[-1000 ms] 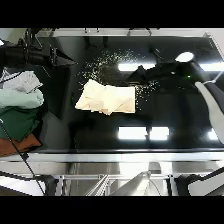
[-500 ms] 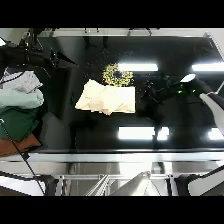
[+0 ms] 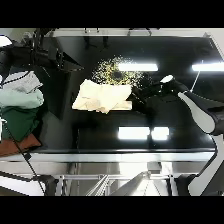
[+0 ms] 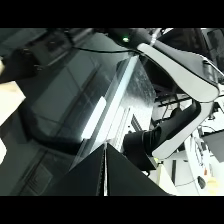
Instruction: Fold the shirts.
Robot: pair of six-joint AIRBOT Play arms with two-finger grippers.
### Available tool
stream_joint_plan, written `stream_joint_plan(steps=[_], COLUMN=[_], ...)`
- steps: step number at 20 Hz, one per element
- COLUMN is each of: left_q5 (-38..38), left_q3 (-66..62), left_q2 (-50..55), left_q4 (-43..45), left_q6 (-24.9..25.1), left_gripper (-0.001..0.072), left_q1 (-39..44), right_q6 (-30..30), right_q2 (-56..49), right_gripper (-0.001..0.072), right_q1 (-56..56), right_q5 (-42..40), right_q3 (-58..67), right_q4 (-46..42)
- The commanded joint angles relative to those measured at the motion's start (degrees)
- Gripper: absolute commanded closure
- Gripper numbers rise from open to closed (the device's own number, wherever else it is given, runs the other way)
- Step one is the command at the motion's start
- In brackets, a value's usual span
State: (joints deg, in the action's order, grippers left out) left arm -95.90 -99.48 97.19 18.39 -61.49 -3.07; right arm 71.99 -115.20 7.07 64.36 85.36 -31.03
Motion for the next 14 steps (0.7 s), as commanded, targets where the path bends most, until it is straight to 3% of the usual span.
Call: stream_joint_plan(steps=[1, 4, 7, 9, 14], left_q5=[-0.2, -1.5, -1.9, -2.1, -2.1], left_q3=[0.0, 0.0, 0.0, 0.0, 0.0], left_q2=[0.0, 0.0, 0.0, 0.0, 0.0], left_q4=[0.0, 0.0, 0.0, 0.0, 0.0], left_q6=[-0.1, -0.1, -0.1, -0.1, -0.1], left_gripper=[0.0703, 0.0703, 0.0703, 0.0703, 0.0702], left_q1=[0.2, 0.2, 0.2, 0.2, 0.2], right_q6=[-1.0, 1.0, 7.5, 11.8, 21.2], right_q2=[-0.5, 4.8, 16.7, 23.9, 30.7], right_gripper=[0.0695, 0.0696, 0.0696, 0.0696, 0.0696], right_q1=[0.2, -2.0, -6.3, -10.6, -20.4], right_q5=[3.9, 12.2, 16.0, 16.5, 25.0], right_q3=[3.8, 6.9, 13.8, 20.2, 28.7], right_q4=[4.1, -0.3, -11.3, -12.9, -22.6])
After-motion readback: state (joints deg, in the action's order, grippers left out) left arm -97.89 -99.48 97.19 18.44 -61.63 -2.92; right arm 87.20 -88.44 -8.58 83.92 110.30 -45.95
